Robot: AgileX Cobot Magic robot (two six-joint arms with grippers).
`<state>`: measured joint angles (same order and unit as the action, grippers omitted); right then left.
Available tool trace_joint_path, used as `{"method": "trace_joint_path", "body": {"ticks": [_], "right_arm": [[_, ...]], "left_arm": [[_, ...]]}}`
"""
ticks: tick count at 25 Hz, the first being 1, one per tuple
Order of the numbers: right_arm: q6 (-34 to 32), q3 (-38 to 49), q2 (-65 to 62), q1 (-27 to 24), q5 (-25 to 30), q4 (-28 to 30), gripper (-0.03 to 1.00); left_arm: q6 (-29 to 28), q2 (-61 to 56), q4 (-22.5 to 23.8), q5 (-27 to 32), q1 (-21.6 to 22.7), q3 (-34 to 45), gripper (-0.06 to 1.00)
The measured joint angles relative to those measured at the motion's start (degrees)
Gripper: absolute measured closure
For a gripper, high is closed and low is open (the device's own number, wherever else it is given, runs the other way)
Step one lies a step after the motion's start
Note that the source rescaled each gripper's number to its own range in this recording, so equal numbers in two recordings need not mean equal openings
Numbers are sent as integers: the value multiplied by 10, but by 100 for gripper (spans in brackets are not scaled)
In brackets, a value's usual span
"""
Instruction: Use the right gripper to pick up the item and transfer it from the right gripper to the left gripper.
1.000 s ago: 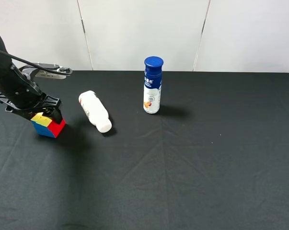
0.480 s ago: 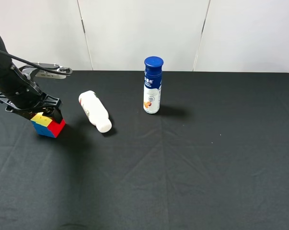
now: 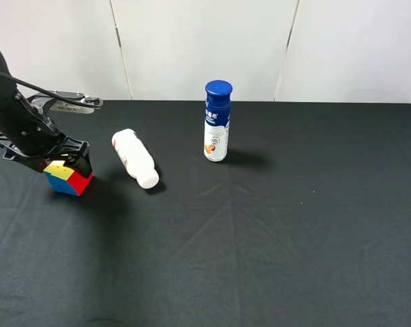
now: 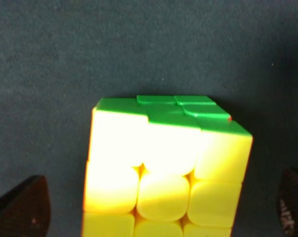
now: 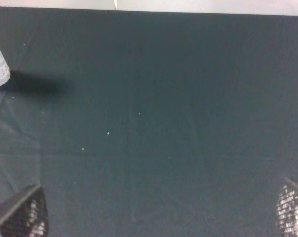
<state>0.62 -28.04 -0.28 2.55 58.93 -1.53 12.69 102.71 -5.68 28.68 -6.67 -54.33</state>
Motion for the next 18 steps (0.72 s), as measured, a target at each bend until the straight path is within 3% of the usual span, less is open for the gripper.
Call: {"method": "trace_joint_path", "body": {"ticks": [4, 10, 18], "right_arm": [[0, 0, 0, 0, 0, 0, -3], [0, 0, 0, 0, 0, 0, -3], [0, 0, 0, 0, 0, 0, -3]], "left_arm": [[0, 0, 0, 0, 0, 0, 3], [2, 0, 2, 2, 0, 0, 3], [3, -51, 0, 53, 0, 0, 3]]}}
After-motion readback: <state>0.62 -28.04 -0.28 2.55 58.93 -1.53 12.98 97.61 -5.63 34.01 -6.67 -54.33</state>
